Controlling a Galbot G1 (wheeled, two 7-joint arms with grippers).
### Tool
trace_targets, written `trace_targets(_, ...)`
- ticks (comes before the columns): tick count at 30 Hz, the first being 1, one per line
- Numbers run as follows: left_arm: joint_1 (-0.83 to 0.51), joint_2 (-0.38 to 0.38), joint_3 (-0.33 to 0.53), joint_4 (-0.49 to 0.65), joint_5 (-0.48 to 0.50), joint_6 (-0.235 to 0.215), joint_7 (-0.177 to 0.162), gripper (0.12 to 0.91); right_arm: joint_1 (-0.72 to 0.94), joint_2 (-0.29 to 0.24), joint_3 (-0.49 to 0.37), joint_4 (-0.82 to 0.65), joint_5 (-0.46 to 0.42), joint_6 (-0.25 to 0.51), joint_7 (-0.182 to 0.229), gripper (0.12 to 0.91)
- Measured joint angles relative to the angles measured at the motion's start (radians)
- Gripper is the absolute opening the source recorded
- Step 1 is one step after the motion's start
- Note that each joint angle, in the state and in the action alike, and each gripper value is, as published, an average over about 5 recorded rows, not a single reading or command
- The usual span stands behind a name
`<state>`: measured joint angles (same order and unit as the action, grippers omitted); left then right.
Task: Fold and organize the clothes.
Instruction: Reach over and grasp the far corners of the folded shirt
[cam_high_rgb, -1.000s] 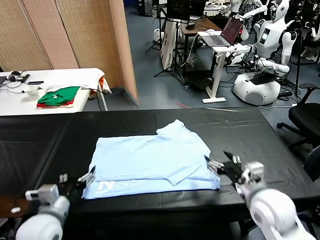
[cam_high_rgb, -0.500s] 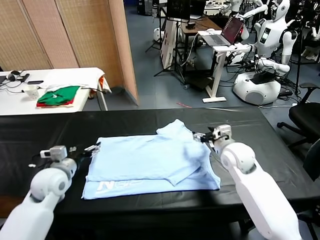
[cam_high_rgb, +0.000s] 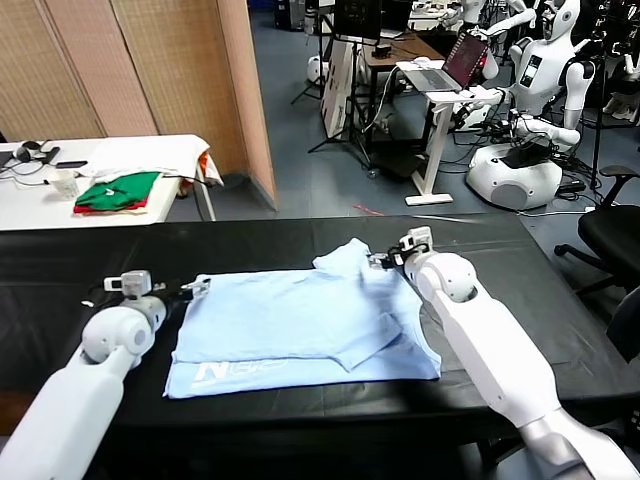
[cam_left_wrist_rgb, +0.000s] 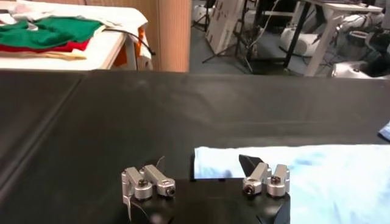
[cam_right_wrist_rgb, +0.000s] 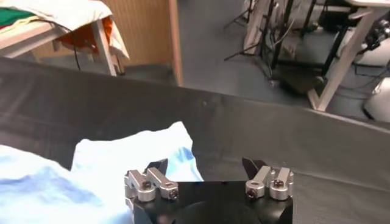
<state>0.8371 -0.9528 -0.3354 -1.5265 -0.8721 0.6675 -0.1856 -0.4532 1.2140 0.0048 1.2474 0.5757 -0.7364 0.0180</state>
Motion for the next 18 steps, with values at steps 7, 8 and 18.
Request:
trace_targets(7,-0.008,-0.003,0.008,0.017,0.004,0.003,0.011,0.852,0.027,0.028,-0.014,-0.042,-0.023,0.0,-0.011,0.859)
trace_targets(8,-0.009,-0.004,0.009,0.019,0.005,0.003,0.011,0.84,0.031,0.032,-0.015,-0.048,-0.027,0.0,-0.013,0.856)
trace_targets(18,-0.016,-0.011,0.018,0.025,0.012,0.0,0.011,0.793,0.045,0.053,0.001,-0.104,-0.051,0.031,-0.029,0.771)
